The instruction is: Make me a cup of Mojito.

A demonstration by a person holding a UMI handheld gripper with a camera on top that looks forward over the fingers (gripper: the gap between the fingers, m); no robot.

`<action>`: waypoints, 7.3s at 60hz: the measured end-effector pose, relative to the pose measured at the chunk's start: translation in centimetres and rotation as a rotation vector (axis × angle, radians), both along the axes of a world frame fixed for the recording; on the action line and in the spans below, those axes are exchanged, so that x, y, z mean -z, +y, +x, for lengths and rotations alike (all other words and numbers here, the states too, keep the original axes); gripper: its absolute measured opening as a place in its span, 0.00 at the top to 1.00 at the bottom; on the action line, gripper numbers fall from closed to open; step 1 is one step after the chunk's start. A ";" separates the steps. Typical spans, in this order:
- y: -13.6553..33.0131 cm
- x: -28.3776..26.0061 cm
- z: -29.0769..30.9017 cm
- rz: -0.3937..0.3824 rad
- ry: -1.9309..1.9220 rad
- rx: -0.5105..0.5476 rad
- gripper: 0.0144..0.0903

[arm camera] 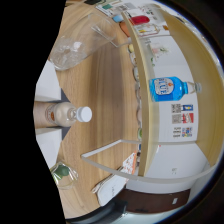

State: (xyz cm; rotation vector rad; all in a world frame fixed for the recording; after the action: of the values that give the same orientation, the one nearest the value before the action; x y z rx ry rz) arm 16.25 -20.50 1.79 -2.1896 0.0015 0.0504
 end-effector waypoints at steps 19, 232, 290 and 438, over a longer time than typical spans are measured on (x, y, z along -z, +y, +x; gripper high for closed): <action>-1.8 -2.3 0.4 0.021 -0.044 0.027 0.18; -1.0 -25.2 -24.0 0.433 0.025 -0.029 0.52; 0.1 -21.8 -20.2 0.274 1.597 0.373 0.52; -0.7 -5.8 -25.7 0.244 -0.027 -0.063 0.07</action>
State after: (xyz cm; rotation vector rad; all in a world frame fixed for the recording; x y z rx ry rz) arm -9.41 -21.16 7.55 -1.9463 -0.0849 0.0534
